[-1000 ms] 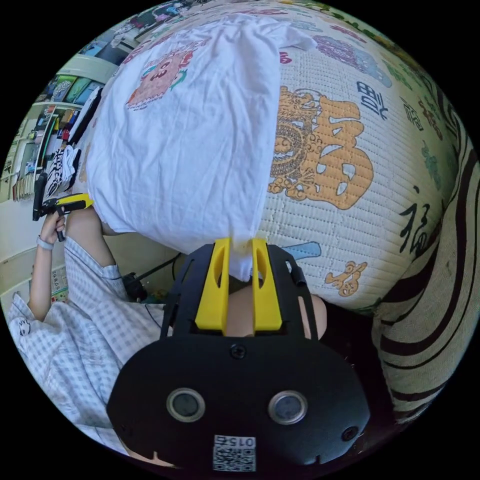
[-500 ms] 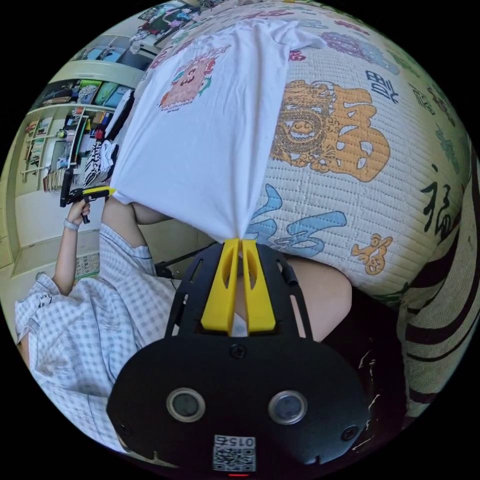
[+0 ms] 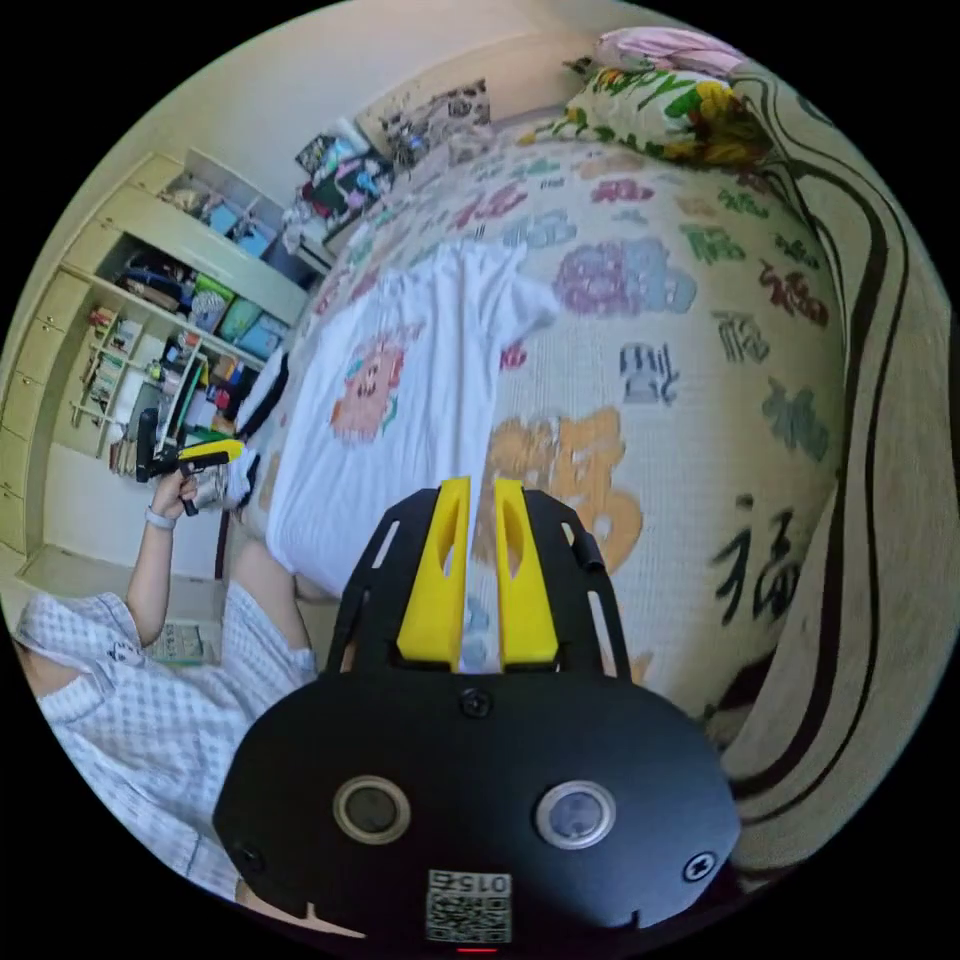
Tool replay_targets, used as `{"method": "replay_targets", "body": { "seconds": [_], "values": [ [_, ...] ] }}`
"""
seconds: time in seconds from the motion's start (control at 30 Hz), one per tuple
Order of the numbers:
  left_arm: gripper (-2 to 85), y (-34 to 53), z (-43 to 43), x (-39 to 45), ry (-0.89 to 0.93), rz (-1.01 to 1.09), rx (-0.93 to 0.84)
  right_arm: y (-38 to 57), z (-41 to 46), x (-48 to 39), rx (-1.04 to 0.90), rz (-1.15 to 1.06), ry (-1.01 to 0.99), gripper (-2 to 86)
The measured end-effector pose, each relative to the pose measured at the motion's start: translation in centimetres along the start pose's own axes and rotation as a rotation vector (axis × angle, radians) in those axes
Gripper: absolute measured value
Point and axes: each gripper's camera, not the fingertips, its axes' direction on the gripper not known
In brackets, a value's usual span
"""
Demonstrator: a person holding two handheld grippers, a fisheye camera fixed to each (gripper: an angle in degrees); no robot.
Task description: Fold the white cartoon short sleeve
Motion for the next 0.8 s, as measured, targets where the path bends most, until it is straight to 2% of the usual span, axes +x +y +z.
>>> {"method": "replay_targets", "body": {
  "seconds": [0.13,0.17,0.27,0.33,0.47,0.53,0.67,0.8],
  "values": [
    [10.2,-18.8,7.6,6.6,0.116,0.144,0.092,-9.4,3.4,5.2,0.054,0.099,-0.024,10.1],
    [10.4,-21.1,8.9,7.7,0.126,0.160,0.093,-10.4,4.3,5.8,0.043,0.110,-0.047,10.4],
    [10.7,-30.1,16.6,12.8,0.155,0.201,0.032,-13.3,8.6,7.9,-0.063,0.173,-0.123,10.0],
    [10.6,-33.5,23.2,16.3,0.134,0.220,-0.086,-12.5,10.1,7.7,-0.117,0.187,-0.077,5.2],
    [7.6,-33.7,32.1,19.9,0.142,0.223,-0.266,-8.7,7.0,4.1,-0.072,0.077,-0.068,1.6],
    [1.1,-31.0,35.4,20.3,0.103,0.226,-0.349,-5.8,5.0,-0.3,-0.083,-0.042,0.028,1.0],
    [0.1,-24.1,31.8,17.0,0.152,0.152,-0.216,-1.8,3.9,-5.6,-0.094,-0.163,0.105,0.6],
    [1.8,-14.8,30.0,13.9,0.048,0.086,-0.289,0.8,5.1,-8.7,-0.126,-0.192,0.087,0.6]
  ]
}}
